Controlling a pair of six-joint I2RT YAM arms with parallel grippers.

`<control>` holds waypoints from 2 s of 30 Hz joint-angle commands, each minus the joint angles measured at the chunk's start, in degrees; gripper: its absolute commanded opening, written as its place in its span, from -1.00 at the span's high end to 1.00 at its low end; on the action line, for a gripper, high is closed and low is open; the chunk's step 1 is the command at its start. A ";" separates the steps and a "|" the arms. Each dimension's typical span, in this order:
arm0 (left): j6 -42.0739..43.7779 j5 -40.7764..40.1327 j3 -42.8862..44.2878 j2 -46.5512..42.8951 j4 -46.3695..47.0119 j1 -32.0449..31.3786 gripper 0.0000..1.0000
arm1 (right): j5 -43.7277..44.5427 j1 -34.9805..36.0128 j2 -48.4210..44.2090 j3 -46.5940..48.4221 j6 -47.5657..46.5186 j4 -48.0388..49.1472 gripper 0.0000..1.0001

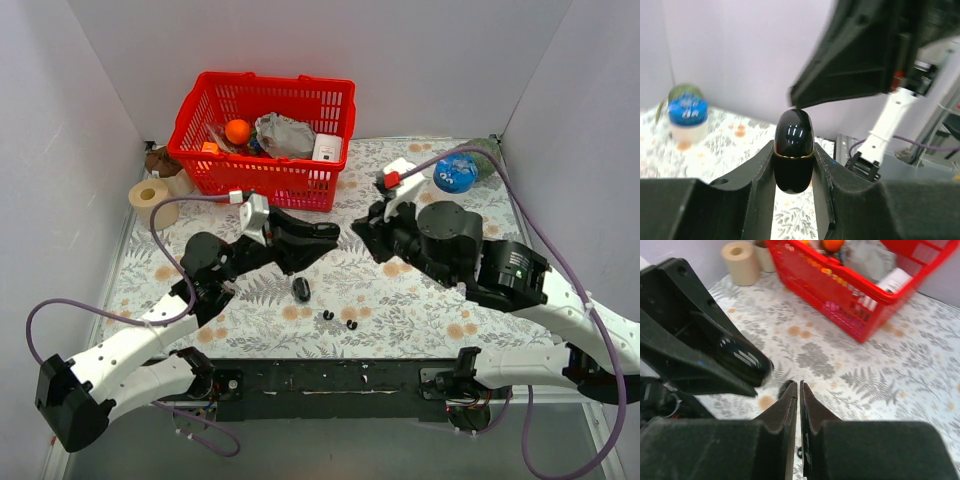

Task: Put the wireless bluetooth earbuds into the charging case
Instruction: Close the charging case, then place the charging case at the center of the board.

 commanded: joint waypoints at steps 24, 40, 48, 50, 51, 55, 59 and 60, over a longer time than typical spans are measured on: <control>-20.45 -18.73 4.96 36.22 -24.33 16.78 1.00 | 7.09 -2.54 -16.33 -36.74 13.25 11.49 0.92; -16.67 -19.50 6.91 44.59 -30.92 23.20 0.15 | 5.95 -2.54 -14.92 -36.48 12.46 12.54 0.76; -14.99 -31.01 4.81 30.46 -42.43 25.14 -0.03 | 6.21 -2.54 -16.15 -37.97 13.16 12.45 0.70; -16.92 -33.81 2.87 25.89 -42.35 25.14 -0.96 | 6.38 -2.54 -16.68 -39.54 13.16 14.20 0.69; -17.80 -32.79 -0.71 20.82 -41.04 25.23 -0.96 | 6.30 -2.54 -16.76 -40.07 13.25 14.73 0.69; -25.26 -24.80 -9.77 13.39 -34.44 26.11 -0.96 | 5.25 -2.54 -15.72 -41.13 13.16 16.58 0.69; -32.28 -16.17 -16.47 8.30 -28.38 26.02 -0.96 | 4.01 -2.54 -14.13 -41.22 13.16 16.41 0.69; -32.31 -14.77 -16.82 7.50 -28.72 25.93 -0.96 | 3.92 -2.54 -13.87 -41.66 13.16 16.67 0.69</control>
